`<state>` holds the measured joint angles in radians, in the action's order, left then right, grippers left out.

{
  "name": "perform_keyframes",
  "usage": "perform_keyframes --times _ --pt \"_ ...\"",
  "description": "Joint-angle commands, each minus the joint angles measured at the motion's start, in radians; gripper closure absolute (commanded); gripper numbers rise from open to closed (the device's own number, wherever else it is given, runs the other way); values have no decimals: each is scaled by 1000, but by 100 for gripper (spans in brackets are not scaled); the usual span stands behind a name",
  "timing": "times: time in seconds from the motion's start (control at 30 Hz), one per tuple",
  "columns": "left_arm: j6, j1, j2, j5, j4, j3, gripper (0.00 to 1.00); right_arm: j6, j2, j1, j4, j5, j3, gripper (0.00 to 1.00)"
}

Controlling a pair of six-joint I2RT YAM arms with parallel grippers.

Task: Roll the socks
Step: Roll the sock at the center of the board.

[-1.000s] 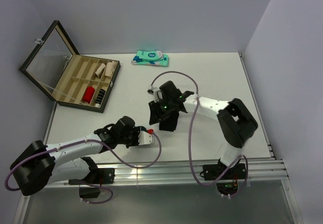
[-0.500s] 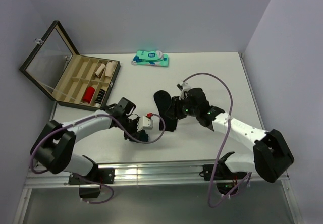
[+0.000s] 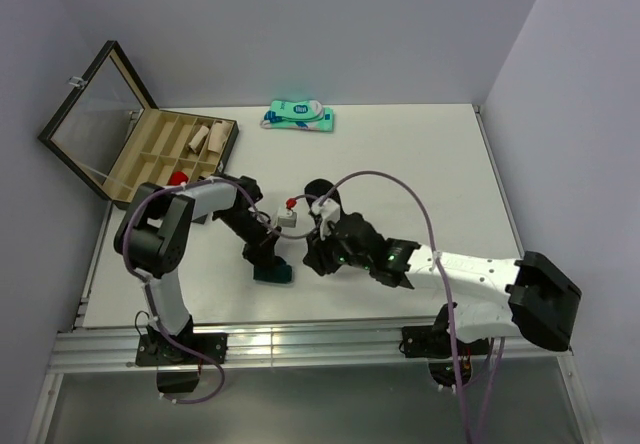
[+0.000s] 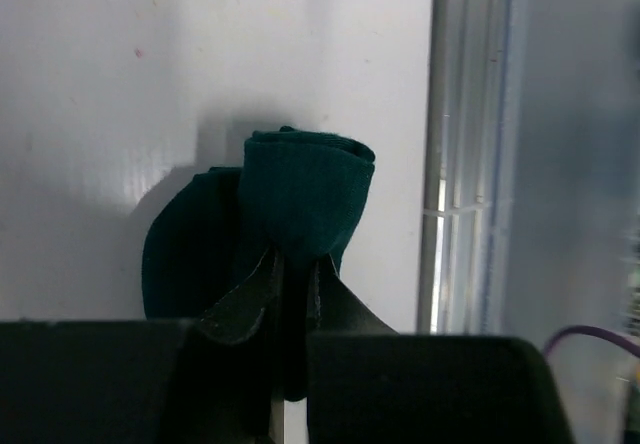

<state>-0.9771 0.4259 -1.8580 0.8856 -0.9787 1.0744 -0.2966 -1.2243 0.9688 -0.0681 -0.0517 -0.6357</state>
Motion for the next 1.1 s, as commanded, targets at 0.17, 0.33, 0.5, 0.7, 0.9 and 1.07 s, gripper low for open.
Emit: perform_keyframes --times 0.17,0.33,0.5,0.7,0.9,1.07 --pt "-133 -70 -199 -93 -218 61 100 131 -196 149 -75 190 -113 50" --pt "-127 -84 -236 -100 -221 70 100 163 -309 218 -90 223 -182 47" --pt "-120 -91 -242 -103 -204 61 100 191 -353 260 -87 237 -225 44" --pt "-115 -101 -259 -100 -204 71 100 214 -395 327 -71 286 -256 40" --pt "-112 -108 -271 -103 -204 79 100 220 -426 379 -70 338 -266 37" --pt "-112 -113 -283 -102 -207 85 100 225 -438 415 -84 403 -271 27"
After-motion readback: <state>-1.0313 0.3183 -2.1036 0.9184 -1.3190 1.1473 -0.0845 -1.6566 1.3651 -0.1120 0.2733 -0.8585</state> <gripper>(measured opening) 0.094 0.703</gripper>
